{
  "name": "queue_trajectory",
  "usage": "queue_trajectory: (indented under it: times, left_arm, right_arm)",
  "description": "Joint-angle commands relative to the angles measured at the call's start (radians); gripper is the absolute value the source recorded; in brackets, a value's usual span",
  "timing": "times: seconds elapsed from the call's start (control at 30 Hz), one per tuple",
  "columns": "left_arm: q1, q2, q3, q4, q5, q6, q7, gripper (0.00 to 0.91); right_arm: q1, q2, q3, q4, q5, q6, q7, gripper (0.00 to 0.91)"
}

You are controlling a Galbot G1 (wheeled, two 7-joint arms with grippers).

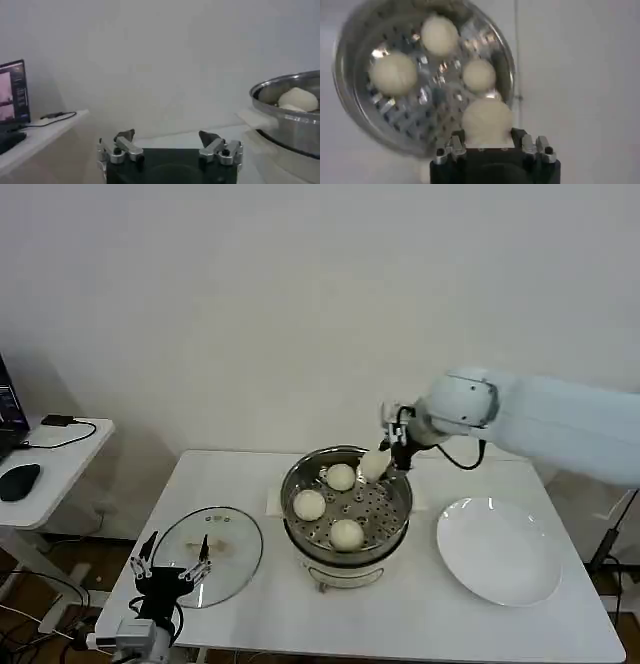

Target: Take steamed baozi put them in steamer then cover it.

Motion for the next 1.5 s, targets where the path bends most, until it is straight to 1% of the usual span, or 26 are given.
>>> queue_trajectory:
  times: [0.03, 0.13, 0.43, 0.7, 1.07, 1.1, 1.17, 1.2, 1.37, 1.5]
  left_arm:
    - [-0.002, 0.002, -0.001, 0.009, -0.001, -0.002, 0.0, 0.907]
    - [-0.003, 0.002, -0.001, 0.011, -0.002, -0.002, 0.0, 0.907]
    - [-0.004, 0.002, -0.005, 0.006, -0.001, 0.0, 0.0, 0.907]
    - [-0.005, 0.002, -0.006, 0.007, -0.002, 0.0, 0.0, 0.907]
    - [-0.004, 0.003, -0.009, 0.007, -0.005, -0.001, 0.0, 0.907]
    - [-0.004, 0.002, -0.009, 0.007, -0.005, -0.001, 0.0, 0.907]
    - [-0.005, 0.002, -0.008, 0.007, -0.005, -0.001, 0.0, 0.907]
    - [-0.005, 0.002, -0.008, 0.007, -0.005, -0.001, -0.001, 0.907]
    - [-0.007, 0.004, -0.009, 0.006, -0.009, 0.001, -0.002, 0.907]
    - [-0.008, 0.005, -0.011, 0.006, -0.013, 0.003, -0.003, 0.907]
  right_arm:
    - [-0.045, 0.062, -0.048, 0.007, 0.078, -0.059, 0.079, 0.635]
    - [-0.066, 0.049, -0.045, -0.002, 0.047, -0.059, 0.07, 0.625]
    - [-0.141, 0.035, 0.003, -0.046, -0.022, -0.057, 0.049, 0.635]
    - [-0.186, 0.051, 0.033, -0.082, -0.048, -0.056, 0.04, 0.635]
    - [-0.212, 0.059, 0.04, -0.103, -0.088, -0.056, 0.026, 0.635]
    - [-0.214, 0.059, 0.041, -0.102, -0.088, -0.056, 0.025, 0.645]
    - [-0.216, 0.059, 0.046, -0.101, -0.085, -0.055, 0.024, 0.786]
    - [-0.217, 0.058, 0.051, -0.099, -0.081, -0.056, 0.026, 0.907]
    - [-0.205, 0.052, 0.076, -0.081, -0.065, -0.055, 0.039, 0.907]
    - [-0.144, 0.023, 0.099, -0.029, -0.028, -0.056, 0.057, 0.907]
